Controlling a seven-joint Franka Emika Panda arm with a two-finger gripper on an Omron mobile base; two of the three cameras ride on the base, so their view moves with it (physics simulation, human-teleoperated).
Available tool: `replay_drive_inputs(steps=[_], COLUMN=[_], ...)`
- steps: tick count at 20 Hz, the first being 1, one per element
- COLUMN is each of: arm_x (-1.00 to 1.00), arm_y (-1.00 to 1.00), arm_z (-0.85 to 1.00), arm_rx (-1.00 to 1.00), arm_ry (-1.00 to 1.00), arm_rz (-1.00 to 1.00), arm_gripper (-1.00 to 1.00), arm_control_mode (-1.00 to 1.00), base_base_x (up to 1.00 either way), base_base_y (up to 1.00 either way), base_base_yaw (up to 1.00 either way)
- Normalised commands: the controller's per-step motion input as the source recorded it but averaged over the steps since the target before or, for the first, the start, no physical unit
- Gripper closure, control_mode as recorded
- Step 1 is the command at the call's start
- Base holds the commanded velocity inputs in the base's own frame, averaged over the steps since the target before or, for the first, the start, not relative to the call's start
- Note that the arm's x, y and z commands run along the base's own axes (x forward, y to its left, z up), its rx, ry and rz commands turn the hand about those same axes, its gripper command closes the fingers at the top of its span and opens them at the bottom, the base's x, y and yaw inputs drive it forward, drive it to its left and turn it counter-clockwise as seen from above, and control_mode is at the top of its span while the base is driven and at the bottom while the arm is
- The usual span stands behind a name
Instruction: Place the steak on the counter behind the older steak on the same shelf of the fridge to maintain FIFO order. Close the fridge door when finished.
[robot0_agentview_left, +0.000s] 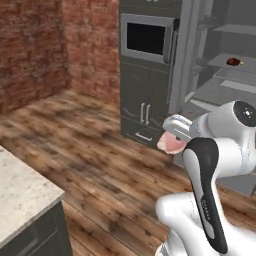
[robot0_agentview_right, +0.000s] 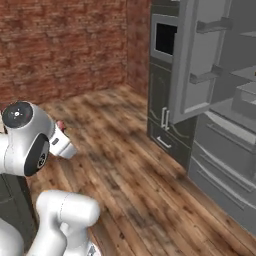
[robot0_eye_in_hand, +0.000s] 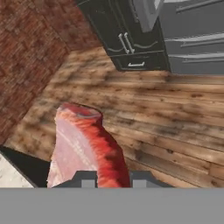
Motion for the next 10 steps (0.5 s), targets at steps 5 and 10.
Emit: replay_drive_inputs(steps=[5,10], arm_x=[0.00,0.00], arm_y=[0.00,0.00], arm_z=[0.00,0.00], arm_rx=[0.00,0.00], arm_ry=[0.00,0.00], arm_rz=[0.00,0.00], arm_gripper=[1.00,1.00], arm_control_mode=[1.00,1.00], base_base_x=[0.34,0.65], base_base_y=[0.00,0.02], base_base_yaw=[-0.67,-0.64])
